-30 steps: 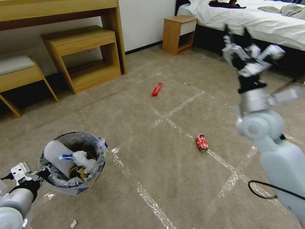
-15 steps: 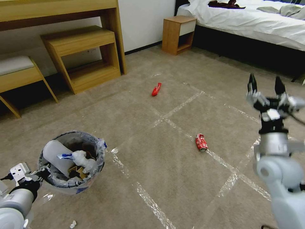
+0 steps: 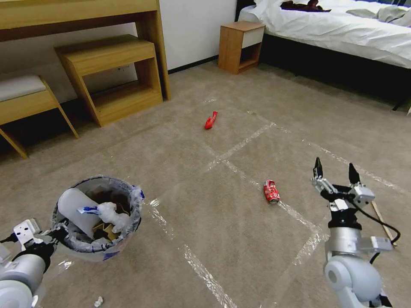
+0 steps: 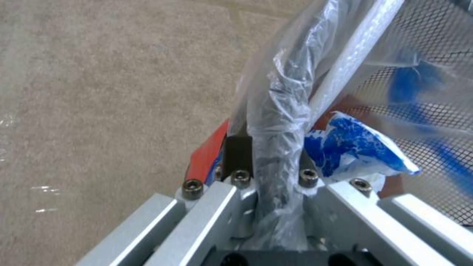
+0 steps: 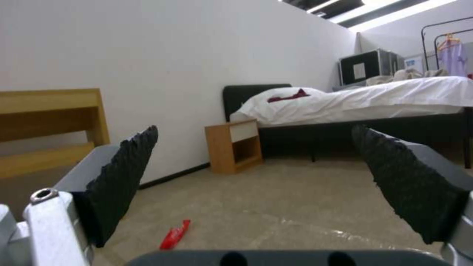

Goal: Pick up the trash bin and place the garbage on the floor into it.

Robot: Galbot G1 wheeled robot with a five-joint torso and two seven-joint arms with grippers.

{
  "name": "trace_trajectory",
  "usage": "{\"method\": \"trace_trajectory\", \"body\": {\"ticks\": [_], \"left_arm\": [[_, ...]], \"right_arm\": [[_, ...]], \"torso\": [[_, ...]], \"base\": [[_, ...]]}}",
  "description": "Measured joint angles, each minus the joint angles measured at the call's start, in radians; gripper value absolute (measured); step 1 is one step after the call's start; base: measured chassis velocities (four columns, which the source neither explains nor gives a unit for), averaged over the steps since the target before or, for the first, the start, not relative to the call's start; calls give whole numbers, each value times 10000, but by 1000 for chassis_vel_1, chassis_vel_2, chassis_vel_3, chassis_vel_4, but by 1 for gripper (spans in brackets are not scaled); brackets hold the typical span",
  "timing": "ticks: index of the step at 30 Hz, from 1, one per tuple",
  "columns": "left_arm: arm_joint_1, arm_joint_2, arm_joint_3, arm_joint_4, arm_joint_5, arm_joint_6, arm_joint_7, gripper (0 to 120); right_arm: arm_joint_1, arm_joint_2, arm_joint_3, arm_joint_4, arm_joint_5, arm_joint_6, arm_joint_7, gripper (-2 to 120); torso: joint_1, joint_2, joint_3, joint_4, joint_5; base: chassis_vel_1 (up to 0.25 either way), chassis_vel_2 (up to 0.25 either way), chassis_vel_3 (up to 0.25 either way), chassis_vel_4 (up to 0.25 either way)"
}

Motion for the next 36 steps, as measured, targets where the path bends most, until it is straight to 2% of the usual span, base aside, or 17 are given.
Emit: {"method": "trace_trajectory", "body": {"ticks": [23, 36], "left_arm": [[-15, -21, 125, 67, 39, -31, 18, 1], [-13, -62, 158, 91, 94, -55, 37, 1]], "right_arm": [[220, 296, -360, -349, -668, -127, 8, 100], [302, 261, -433, -436, -659, -150, 24, 100]], "torso": [[0, 0, 0, 0, 2], [1, 0, 2, 0, 2]], "base": [[0, 0, 0, 0], [-91, 96, 89, -91]]}}
